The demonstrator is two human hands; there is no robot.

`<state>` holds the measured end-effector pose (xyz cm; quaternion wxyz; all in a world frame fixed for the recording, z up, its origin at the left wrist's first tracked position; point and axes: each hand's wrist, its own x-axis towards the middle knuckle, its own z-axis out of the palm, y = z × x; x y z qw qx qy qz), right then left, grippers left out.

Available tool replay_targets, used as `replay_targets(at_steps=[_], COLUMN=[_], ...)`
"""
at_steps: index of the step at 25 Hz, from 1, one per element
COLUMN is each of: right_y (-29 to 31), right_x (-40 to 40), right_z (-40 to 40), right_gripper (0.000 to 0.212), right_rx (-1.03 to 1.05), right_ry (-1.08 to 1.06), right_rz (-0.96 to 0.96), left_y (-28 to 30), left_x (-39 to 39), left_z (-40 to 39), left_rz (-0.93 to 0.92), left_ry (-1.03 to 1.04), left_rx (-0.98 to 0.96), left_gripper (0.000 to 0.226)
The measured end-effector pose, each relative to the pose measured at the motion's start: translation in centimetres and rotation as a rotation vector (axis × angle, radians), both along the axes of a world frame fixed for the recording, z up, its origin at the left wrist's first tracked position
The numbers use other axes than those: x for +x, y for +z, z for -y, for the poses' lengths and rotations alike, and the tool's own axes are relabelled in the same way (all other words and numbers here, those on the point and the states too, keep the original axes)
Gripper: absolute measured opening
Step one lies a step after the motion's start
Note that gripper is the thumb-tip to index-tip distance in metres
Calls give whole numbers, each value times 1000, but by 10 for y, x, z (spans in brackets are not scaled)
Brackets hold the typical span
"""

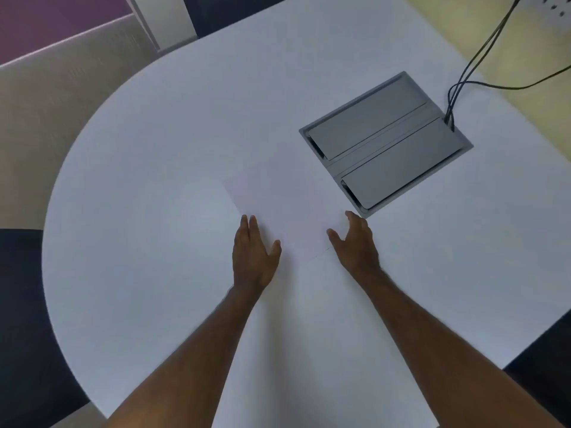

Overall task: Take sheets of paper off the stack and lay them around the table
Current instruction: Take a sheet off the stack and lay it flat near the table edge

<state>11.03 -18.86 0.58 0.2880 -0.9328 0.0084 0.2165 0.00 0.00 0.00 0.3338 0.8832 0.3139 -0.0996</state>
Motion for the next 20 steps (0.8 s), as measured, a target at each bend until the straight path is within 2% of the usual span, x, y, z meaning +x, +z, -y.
replay_targets(at_steps=[3, 7, 10, 15, 20], right_y=[-12, -26, -30, -30, -28], right_x=[14, 23, 26, 28, 27], right_z=[-9, -19, -25, -29, -28], right_gripper=[72, 73, 69, 45, 14], right_rx=[-46, -178, -177, -112, 46], right_ry=[-8, 55, 67, 46, -36], right_rz=[-13, 1, 19, 96, 193], left_y=[-17, -35, -40, -41, -40], left_x=[7, 5, 0, 0, 0], left_z=[-4, -5, -5, -3, -3], left_rz=[-32, -88, -112, -123, -128], left_ry=[29, -83, -154, -147, -136], left_rx=[1, 116, 188, 200, 191], left_gripper=[86, 85, 85, 86, 86])
